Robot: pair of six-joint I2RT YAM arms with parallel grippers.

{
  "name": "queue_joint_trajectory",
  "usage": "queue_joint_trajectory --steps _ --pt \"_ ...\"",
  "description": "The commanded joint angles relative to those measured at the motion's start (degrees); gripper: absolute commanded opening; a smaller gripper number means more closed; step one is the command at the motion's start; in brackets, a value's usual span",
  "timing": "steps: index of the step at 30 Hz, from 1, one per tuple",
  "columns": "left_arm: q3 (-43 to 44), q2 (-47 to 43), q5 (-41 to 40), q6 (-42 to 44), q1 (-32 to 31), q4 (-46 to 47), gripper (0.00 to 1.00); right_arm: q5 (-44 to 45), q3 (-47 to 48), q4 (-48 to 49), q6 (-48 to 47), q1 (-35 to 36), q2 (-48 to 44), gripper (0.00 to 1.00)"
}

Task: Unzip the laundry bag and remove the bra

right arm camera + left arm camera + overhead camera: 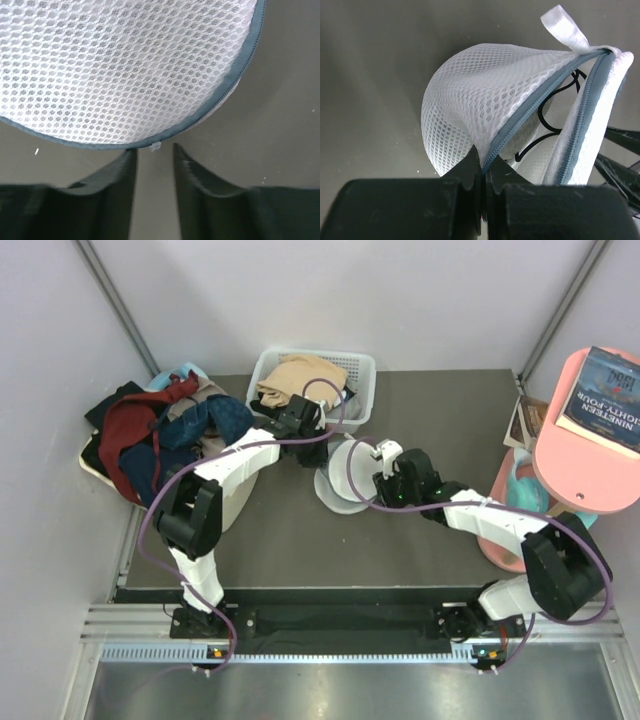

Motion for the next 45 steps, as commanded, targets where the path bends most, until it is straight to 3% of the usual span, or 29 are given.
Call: queue_joint_trajectory --steps 1,3,5,10,13,21,31,38,45 --pt "3.0 0.2 2.1 0.2 0.2 1.3 0.0 0.5 4.2 4.3 2.4 0.7 1.0 0.14" --pt "3.6 0.4 2.4 0.2 0.3 1.0 0.05 1.0 5.0 4.3 2.6 0.6 1.4 0.0" --pt "4.7 0.5 2.7 0.2 0.3 0.5 0.16 1.2 5.5 4.1 2.8 0.6 1.4 0.0" --pt "9.0 0.1 2.1 -0.6 0.6 -1.5 0.75 2.4 6.5 1.4 3.3 0.6 -0.8 0.0" --pt "12.8 -0.2 -0.4 -1.8 1.1 -5.2 0.92 5.0 7.7 -2.3 3.9 0.6 -2.7 0.0" --pt "11.6 -8.1 -10.2 -8.0 2.0 -15.3 0.98 6.3 11.3 -10.2 8.3 0.9 -4.2 0.0" --pt "-9.2 -26.6 -12.5 -21.4 1.5 -6.0 0.98 7.0 12.1 -11.1 12.1 4.8 -3.7 0.0" --pt "-11.9 -21.2 -4.2 -25.2 -2.8 1.9 0.98 6.6 12.4 -11.0 14.5 8.1 -4.5 0.0" --pt "-15.0 -16.6 -0.4 -27.5 -2.8 12.2 0.95 5.7 12.1 -10.5 16.3 11.2 -6.7 0.0"
